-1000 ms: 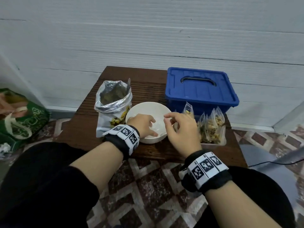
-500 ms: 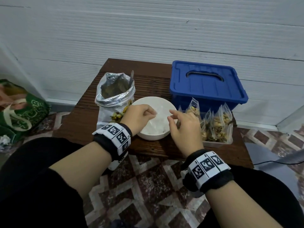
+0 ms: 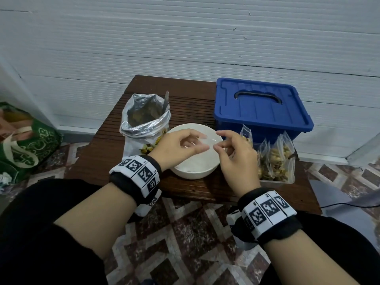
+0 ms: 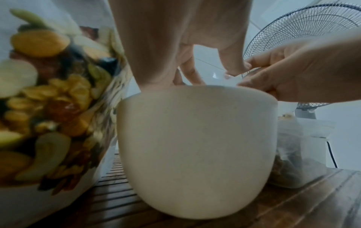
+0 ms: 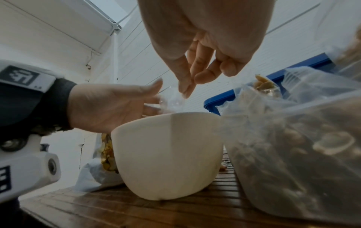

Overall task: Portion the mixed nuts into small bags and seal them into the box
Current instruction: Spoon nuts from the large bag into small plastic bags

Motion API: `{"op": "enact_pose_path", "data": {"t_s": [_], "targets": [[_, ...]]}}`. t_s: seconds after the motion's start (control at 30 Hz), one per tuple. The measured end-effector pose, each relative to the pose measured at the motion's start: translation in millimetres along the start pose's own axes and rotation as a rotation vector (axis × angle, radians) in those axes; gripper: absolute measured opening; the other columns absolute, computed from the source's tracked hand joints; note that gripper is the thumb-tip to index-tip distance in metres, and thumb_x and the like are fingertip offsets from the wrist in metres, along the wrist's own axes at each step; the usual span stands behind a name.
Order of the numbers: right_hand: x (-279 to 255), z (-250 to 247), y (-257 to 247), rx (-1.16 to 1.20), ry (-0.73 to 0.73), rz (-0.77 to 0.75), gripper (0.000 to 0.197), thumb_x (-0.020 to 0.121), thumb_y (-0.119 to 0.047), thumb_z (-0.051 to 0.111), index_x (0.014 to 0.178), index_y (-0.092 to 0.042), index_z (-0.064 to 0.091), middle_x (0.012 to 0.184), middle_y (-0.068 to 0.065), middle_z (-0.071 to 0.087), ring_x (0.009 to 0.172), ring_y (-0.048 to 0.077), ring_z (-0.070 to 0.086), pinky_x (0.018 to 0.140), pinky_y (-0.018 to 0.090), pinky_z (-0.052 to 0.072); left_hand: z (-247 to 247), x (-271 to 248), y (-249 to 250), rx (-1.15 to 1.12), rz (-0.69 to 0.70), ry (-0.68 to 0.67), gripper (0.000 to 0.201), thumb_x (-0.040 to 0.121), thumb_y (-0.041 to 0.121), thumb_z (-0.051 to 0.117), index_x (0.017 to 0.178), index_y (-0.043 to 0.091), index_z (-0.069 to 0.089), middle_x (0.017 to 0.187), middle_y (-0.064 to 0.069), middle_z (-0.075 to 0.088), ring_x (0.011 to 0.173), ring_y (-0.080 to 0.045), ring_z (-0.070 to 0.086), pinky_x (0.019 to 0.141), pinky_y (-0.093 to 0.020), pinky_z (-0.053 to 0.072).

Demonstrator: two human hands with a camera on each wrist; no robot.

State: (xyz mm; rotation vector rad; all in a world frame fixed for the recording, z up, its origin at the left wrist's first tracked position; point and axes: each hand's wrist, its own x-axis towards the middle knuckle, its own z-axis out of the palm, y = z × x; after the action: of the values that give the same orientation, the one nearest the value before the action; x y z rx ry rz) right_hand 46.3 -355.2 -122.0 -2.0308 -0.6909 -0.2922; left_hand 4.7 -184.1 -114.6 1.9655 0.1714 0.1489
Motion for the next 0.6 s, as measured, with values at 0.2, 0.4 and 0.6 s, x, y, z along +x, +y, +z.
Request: {"op": "enact_pose_path", "data": {"t_s": [0.2,0.4,0.6], "targets": [[-1.7,1.0,0.2,0.077,-0.084,0.111,0.043,0.084,-0.029,0.070,0.122,-0.029,0.051,0.086,-0.014,0.066,0.076,0.013,0.056,0.077,0.026,0.045,1.3,1.2,13.3,-0.243,-0.004,0.210,0.008,0.092,0.014,0.062,0.092,0.007,0.056,0.083,-0.008,0.071,0.072,-0.016,0.072,0.063,-0.020,0.052],[2.1,-4.6,-1.3,0.232,-0.065,0.188,0.041,0.086,-0.010,0.068,0.114,-0.032,0.048,0.075,-0.001,0.066,0.069,0.004,0.057,0.069,0.005,0.039,5.3,0.9,15.3,-0.316,-0.063,0.262,0.020,0.094,0.024,0.058,0.092,0.006,0.050,0.081,-0.007,0.070,0.069,-0.014,0.071,0.062,-0.022,0.056],[6.5,-16.1,-1.5,0.242,-0.020,0.187,0.041,0.088,-0.009,0.064,0.115,-0.031,0.044,0.076,0.002,0.065,0.069,0.006,0.057,0.074,0.022,0.045,8.9,3.6,10.1,-0.286,-0.155,0.230,0.010,0.095,0.024,0.055,0.098,0.016,0.050,0.095,-0.005,0.069,0.086,-0.018,0.069,0.079,-0.031,0.055]]}}
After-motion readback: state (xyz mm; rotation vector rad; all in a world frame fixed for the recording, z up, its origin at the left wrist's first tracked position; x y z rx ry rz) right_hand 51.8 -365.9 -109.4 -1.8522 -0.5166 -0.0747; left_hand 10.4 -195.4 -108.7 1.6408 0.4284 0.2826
